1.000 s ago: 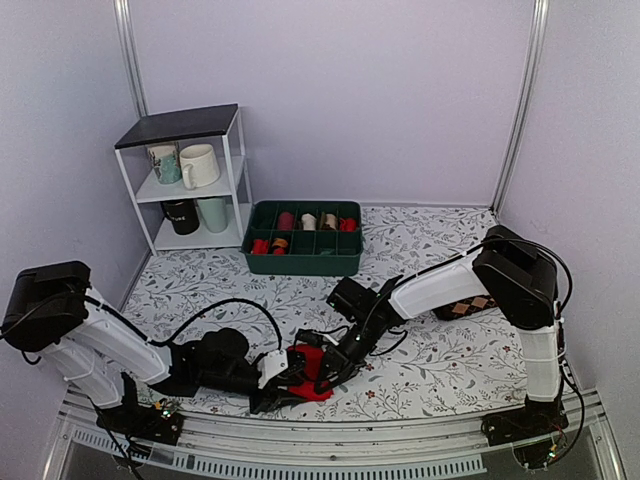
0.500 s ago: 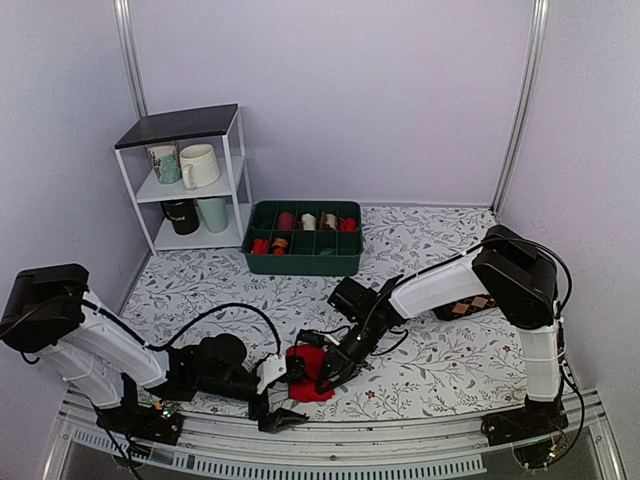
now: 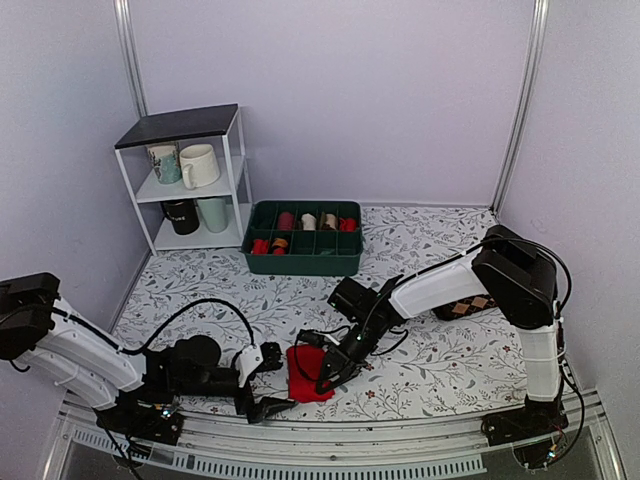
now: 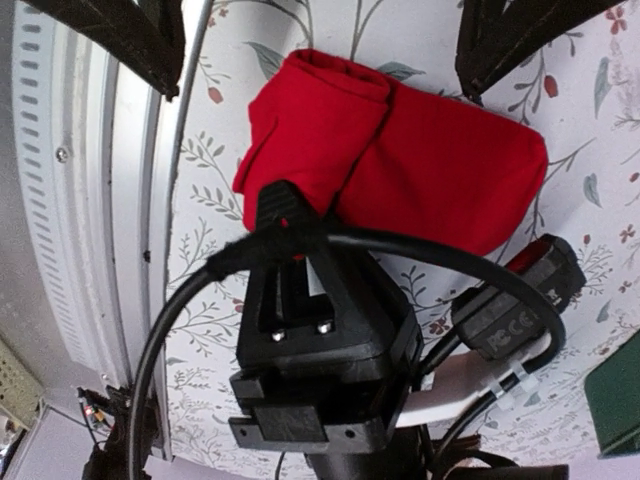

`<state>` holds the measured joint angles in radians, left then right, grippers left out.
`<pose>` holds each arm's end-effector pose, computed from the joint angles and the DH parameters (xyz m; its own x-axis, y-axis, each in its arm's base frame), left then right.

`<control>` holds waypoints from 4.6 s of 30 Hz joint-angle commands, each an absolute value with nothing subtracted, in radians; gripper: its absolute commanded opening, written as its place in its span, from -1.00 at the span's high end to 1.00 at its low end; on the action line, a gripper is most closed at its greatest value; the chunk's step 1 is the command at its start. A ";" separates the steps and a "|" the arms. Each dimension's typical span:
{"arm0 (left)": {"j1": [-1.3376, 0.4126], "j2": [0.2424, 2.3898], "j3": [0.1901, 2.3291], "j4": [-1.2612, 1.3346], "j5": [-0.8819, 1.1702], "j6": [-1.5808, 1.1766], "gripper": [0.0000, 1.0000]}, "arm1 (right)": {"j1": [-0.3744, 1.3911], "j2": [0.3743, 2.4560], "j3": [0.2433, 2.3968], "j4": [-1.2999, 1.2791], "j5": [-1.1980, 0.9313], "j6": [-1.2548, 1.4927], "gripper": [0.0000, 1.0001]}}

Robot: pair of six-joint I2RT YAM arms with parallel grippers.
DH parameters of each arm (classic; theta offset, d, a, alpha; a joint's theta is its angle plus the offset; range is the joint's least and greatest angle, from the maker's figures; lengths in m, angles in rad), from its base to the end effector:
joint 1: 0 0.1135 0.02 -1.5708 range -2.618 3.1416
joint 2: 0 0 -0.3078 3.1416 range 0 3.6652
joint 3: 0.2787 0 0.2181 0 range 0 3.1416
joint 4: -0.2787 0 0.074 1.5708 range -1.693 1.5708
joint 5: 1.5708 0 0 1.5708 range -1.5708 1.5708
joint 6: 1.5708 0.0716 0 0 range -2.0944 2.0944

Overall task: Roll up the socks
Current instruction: Roll the sock at the center of the board.

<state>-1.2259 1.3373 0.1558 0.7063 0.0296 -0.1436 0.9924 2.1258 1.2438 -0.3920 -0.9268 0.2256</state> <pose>0.0701 -0.2015 0.1751 -0.2890 0.3813 -0.8781 0.9177 0.3716 -0.1406 0.1685 0.3629 0.1395 -0.6506 -0.7508 -0.1140 -0.4977 0.3082 0.8108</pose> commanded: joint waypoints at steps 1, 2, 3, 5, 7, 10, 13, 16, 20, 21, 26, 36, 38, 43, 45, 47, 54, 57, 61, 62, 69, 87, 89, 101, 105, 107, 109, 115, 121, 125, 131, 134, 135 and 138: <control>-1.227 1.362 0.157 0.776 0.108 -0.108 -0.76 | 0.999 2.205 1.204 -0.479 -0.801 0.237 0.75; -1.229 1.377 0.159 0.790 0.116 -0.099 -0.75 | 0.998 2.206 1.204 -0.480 -0.802 0.239 0.76; -1.230 1.392 0.161 0.801 0.123 -0.088 -0.77 | 0.999 2.207 1.204 -0.480 -0.801 0.238 0.75; -1.232 1.432 0.181 0.796 0.145 -0.057 -0.82 | 0.999 2.207 1.203 -0.480 -0.802 0.238 0.75; -1.232 1.474 0.215 0.768 0.153 -0.034 -0.84 | 0.998 2.207 1.202 -0.482 -0.803 0.237 0.75; -1.231 1.523 0.246 0.749 0.149 -0.029 -0.83 | 0.998 2.205 1.204 -0.482 -0.805 0.234 0.75; -1.232 1.540 0.250 0.762 0.128 -0.028 -0.81 | 0.997 2.206 1.203 -0.480 -0.806 0.234 0.75; -1.232 1.541 0.248 0.773 0.102 -0.018 -0.79 | 0.996 2.207 1.201 -0.475 -0.812 0.236 0.75; -1.231 1.569 0.266 0.749 0.136 -0.015 -0.47 | 0.998 2.205 1.201 -0.472 -0.814 0.239 0.75; -1.232 1.576 0.274 0.742 0.151 -0.019 -0.35 | 0.996 2.205 1.200 -0.471 -0.813 0.241 0.75; -1.235 1.591 0.283 0.738 0.173 -0.034 0.04 | 0.997 2.204 1.193 -0.463 -0.817 0.248 0.75; -1.233 1.594 0.300 0.695 0.183 -0.072 1.00 | 0.997 2.204 1.189 -0.440 -0.811 0.266 0.75; -1.226 1.599 0.305 0.670 0.192 -0.109 1.00 | 0.997 2.201 1.189 -0.427 -0.806 0.275 0.73; -1.187 1.601 0.279 0.646 0.238 -0.246 1.00 | 0.985 2.144 1.167 -0.291 -0.780 0.303 0.60; -1.163 1.598 0.255 0.665 0.270 -0.301 1.00 | 0.984 2.071 1.135 -0.138 -0.759 0.314 0.49; -1.135 1.603 0.234 0.679 0.306 -0.354 1.00 | 0.984 1.989 1.077 0.025 -0.710 0.314 0.42; -1.062 1.675 0.203 0.759 0.427 -0.495 1.00 | 1.000 1.708 0.763 0.571 -0.543 0.148 0.16; -1.043 1.712 0.205 0.782 0.473 -0.531 1.00 | 1.052 1.659 0.652 0.701 -0.528 -0.032 0.13; -1.030 1.738 0.202 0.813 0.498 -0.556 1.00 | 1.124 1.677 0.640 0.652 -0.519 -0.186 0.12; -1.029 1.738 0.201 0.813 0.500 -0.559 1.00 | 1.147 1.688 0.639 0.633 -0.515 -0.228 0.11; -1.024 1.742 0.199 0.816 0.513 -0.560 1.00 | 1.204 1.780 0.650 0.641 -0.395 -0.329 0.11; -1.017 1.761 0.208 0.818 0.538 -0.545 1.00 | 1.204 1.878 0.669 0.693 -0.220 -0.379 0.03; -1.015 1.763 0.208 0.816 0.541 -0.544 1.00 | 1.205 1.879 0.673 0.686 -0.230 -0.380 0.00; -1.010 1.766 0.212 0.810 0.548 -0.540 1.00 | 1.208 1.895 0.665 0.626 -0.322 -0.337 -0.05; -1.009 1.770 0.216 0.810 0.552 -0.539 1.00 | 1.212 1.895 0.659 0.626 -0.312 -0.329 -0.05; -1.009 1.773 0.219 0.809 0.556 -0.536 1.00 | 1.214 1.909 0.671 0.619 -0.307 -0.324 0.02; -1.009 1.773 0.219 0.808 0.557 -0.536 1.00 | 1.213 1.923 0.685 0.603 -0.297 -0.309 0.16; -1.008 1.778 0.233 0.792 0.561 -0.518 1.00 | 1.212 1.950 0.746 0.488 -0.289 -0.247 0.50; -1.010 1.641 0.249 0.694 0.475 -0.428 0.48 | 1.191 1.973 0.819 0.266 -0.387 -0.166 0.64; -1.028 1.437 0.224 0.603 0.366 -0.354 0.40 | 1.159 1.976 0.880 0.095 -0.463 -0.117 0.65; -1.128 1.124 0.157 0.509 0.188 -0.282 0.45 | 1.114 1.980 0.977 -0.188 -0.551 0.011 0.64; -1.179 1.066 0.111 0.568 0.141 -0.252 0.40 | 1.104 2.016 1.032 -0.310 -0.613 0.070 0.63; -1.192 1.067 0.101 0.587 0.136 -0.241 0.38 | 1.101 2.035 1.053 -0.354 -0.629 0.077 0.63; -1.228 1.117 0.103 0.624 0.124 -0.199 0.32 | 1.087 2.087 1.099 -0.430 -0.670 0.093 0.63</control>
